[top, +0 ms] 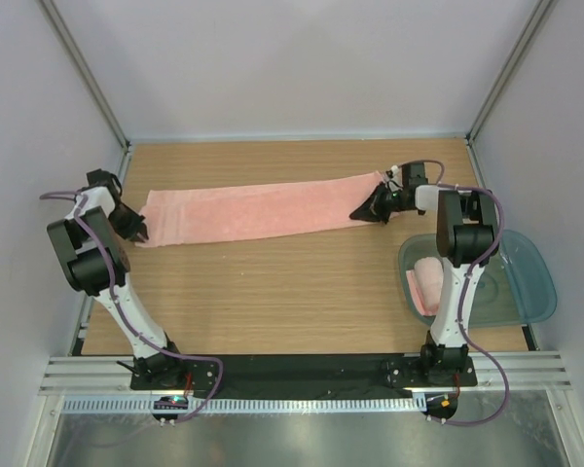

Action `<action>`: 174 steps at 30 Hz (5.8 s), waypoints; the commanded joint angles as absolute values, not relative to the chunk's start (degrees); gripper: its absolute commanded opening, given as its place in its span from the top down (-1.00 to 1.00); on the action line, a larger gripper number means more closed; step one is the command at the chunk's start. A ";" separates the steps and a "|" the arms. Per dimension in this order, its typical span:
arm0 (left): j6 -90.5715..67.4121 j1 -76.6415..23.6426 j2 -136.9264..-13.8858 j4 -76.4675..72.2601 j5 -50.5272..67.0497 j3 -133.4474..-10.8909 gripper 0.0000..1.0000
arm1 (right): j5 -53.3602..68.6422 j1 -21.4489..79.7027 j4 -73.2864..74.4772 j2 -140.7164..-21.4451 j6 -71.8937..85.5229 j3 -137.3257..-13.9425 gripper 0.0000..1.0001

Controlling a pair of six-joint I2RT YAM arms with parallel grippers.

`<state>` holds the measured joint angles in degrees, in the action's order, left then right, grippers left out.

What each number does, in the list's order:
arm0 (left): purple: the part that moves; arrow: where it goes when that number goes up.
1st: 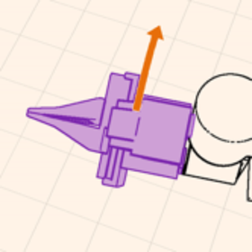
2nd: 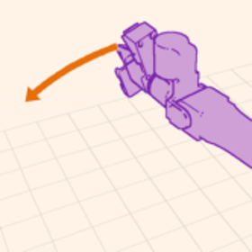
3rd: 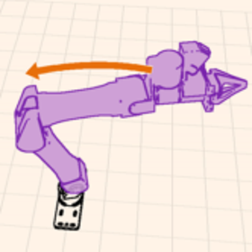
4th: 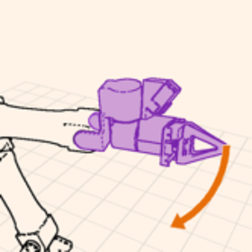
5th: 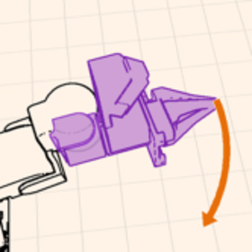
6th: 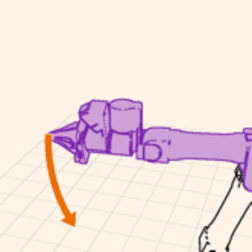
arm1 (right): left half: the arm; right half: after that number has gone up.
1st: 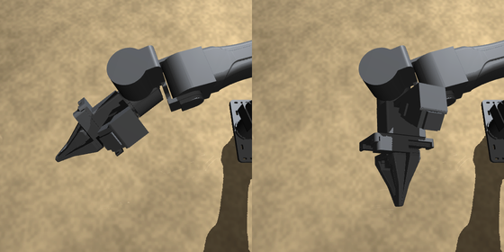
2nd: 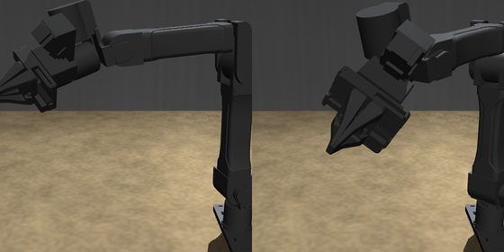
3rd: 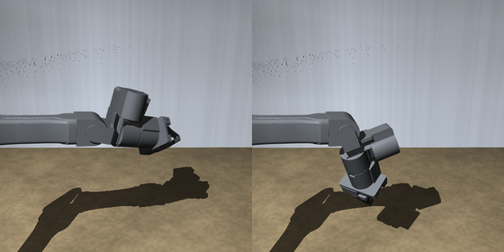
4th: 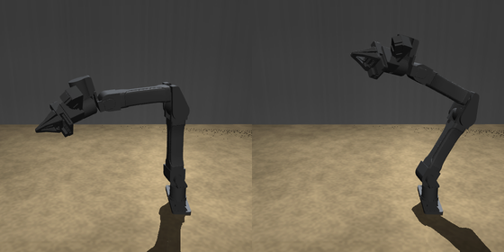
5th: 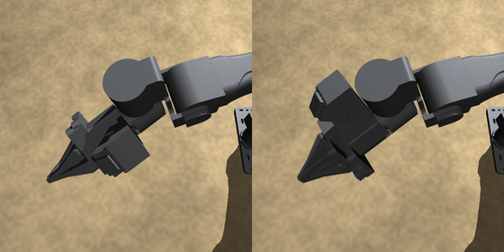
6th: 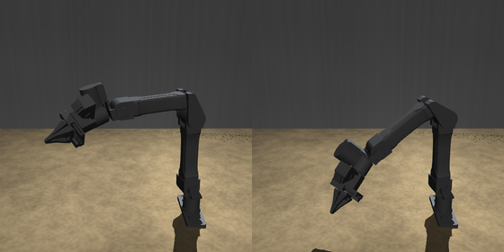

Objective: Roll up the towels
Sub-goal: Fold the towel

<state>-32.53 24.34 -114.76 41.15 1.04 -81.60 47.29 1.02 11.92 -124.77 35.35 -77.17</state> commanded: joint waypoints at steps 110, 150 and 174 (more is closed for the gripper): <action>-33.93 7.03 -72.25 38.41 -2.72 -58.89 -0.07 | 14.24 44.91 29.81 -129.80 30.40 -135.78 0.98; -32.26 2.37 -102.46 39.82 2.55 -75.40 -0.11 | 11.25 26.89 27.51 -115.92 25.14 -88.16 -0.65; -27.87 2.37 -113.56 39.11 4.84 -86.39 0.94 | 4.32 26.72 28.82 -110.30 20.92 -69.00 0.41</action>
